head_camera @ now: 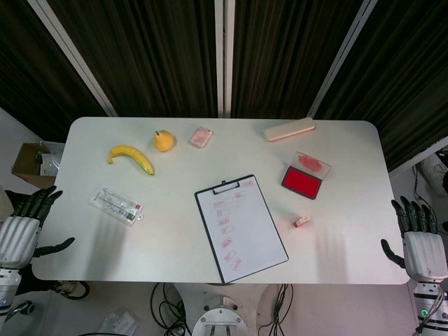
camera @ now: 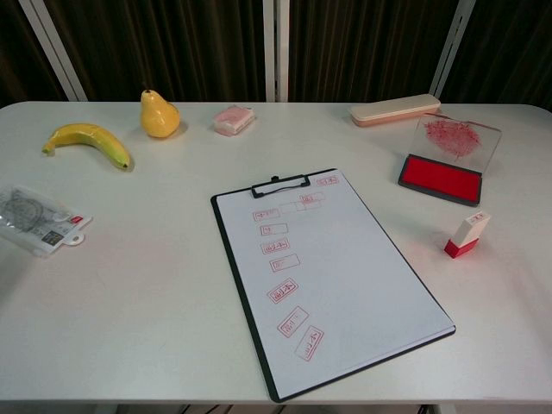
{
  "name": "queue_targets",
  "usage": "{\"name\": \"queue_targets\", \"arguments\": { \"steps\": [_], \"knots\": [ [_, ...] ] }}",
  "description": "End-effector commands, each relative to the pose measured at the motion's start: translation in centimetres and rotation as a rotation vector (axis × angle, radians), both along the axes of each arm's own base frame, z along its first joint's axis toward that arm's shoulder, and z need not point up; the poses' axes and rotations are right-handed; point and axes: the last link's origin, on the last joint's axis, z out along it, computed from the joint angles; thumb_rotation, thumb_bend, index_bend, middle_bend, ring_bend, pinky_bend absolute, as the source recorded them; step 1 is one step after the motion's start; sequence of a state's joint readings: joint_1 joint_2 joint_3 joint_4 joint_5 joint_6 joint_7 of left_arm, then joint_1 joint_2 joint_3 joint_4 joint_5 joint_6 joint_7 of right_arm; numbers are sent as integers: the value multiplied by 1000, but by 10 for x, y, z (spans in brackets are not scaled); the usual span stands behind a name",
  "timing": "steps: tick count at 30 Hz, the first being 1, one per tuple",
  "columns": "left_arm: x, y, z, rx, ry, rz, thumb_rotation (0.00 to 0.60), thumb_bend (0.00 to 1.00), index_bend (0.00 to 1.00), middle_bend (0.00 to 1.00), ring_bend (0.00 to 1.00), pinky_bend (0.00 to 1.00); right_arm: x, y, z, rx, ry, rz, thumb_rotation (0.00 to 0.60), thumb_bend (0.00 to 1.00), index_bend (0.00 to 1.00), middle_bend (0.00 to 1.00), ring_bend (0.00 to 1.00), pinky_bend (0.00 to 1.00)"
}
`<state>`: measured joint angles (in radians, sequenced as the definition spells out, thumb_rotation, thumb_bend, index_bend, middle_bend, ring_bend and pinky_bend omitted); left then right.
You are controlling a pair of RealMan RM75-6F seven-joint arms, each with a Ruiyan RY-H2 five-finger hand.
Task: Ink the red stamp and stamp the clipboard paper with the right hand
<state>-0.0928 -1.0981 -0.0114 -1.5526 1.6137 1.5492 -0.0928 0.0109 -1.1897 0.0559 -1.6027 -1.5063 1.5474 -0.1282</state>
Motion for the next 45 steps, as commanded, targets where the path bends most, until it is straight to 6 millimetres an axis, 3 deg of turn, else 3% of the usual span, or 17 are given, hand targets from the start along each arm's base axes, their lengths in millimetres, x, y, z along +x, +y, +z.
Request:
{"name": "queue_targets", "arguments": {
  "steps": [1, 15, 16, 18, 20, 23, 29, 35, 45],
  "knots": [
    [0, 0, 0, 0, 0, 0, 492, 93, 110, 68, 88, 191, 0, -1, -1, 1, 1, 0, 600, 212, 0, 0, 0, 0],
    [1, 1, -1, -2, -1, -5, 492, 92, 110, 68, 88, 191, 2, -2, -2, 13, -1, 34, 600, 212, 0, 0, 2, 23],
    [1, 1, -2, -4, 0, -5, 492, 93, 110, 68, 88, 191, 3, -3, -2, 13, 6, 49, 600, 212, 0, 0, 40, 123],
    [1, 1, -2, -6, 1, -3, 494, 92, 110, 68, 88, 191, 5, -5, -3, 35, 13, 63, 600, 212, 0, 0, 218, 432],
    [0, 2, -2, -6, 1, -1, 495, 93, 109, 68, 88, 191, 8, -8, -4, 92, 30, 65, 600, 213, 0, 2, 462, 742],
    [0, 2, -3, -10, -1, 3, 494, 93, 110, 68, 88, 191, 12, -18, -8, 162, 98, 79, 600, 214, 0, 28, 630, 888],
    [-1, 4, -8, -25, -1, 14, 491, 93, 109, 68, 88, 191, 21, -39, -29, 257, 214, 155, 600, 200, 8, 96, 649, 900],
    [0, 6, -10, -31, 0, 9, 491, 93, 109, 68, 88, 191, 37, -60, -57, 334, 254, 247, 600, 177, 14, 98, 649, 900],
    [-1, 5, -11, -38, 3, 14, 494, 92, 110, 68, 88, 191, 46, -91, -101, 435, 267, 261, 600, 183, 77, 113, 649, 900]
  ]
}}
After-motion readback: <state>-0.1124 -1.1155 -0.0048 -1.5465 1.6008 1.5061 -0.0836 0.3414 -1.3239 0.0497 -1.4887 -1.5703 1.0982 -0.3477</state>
